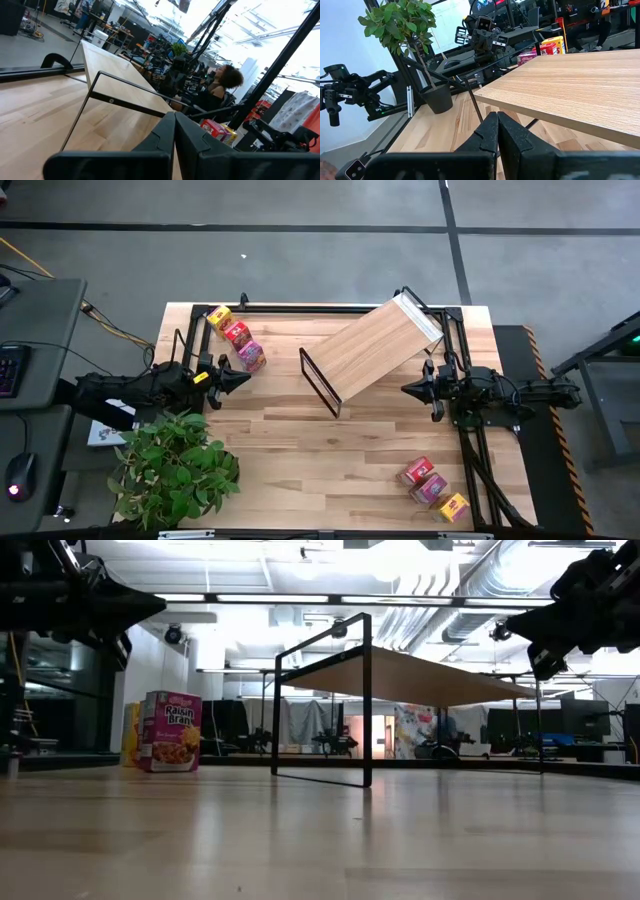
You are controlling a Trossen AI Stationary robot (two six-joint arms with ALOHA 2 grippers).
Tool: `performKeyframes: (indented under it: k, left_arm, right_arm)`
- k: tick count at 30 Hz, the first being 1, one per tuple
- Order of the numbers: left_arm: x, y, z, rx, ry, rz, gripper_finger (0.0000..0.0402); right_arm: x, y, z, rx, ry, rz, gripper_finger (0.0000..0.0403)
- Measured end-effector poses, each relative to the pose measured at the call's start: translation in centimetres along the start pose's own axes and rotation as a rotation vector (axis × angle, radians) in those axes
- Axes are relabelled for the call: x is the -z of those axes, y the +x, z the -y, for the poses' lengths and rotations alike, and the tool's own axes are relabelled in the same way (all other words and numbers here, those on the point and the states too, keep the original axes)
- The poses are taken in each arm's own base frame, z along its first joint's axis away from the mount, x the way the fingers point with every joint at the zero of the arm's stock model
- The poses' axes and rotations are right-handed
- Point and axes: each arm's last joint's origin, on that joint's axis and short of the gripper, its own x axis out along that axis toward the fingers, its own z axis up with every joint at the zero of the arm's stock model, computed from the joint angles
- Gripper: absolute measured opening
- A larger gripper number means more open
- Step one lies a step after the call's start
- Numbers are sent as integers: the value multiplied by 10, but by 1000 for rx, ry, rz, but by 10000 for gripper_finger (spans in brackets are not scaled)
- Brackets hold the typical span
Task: Stack cereal on shelf
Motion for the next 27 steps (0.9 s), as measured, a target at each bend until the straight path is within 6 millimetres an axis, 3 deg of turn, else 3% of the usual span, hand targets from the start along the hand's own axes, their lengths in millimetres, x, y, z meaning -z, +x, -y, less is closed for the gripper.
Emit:
performKeyframes:
  k: [21, 27]
  left_arm:
    - [0, 0, 0, 0, 0, 0, 1]
    - [0, 0, 0, 0, 0, 0, 1]
  right_arm:
    - [0, 0, 0, 2, -1, 3, 0]
    - [-30, -4, -6, 4, 42, 333, 0]
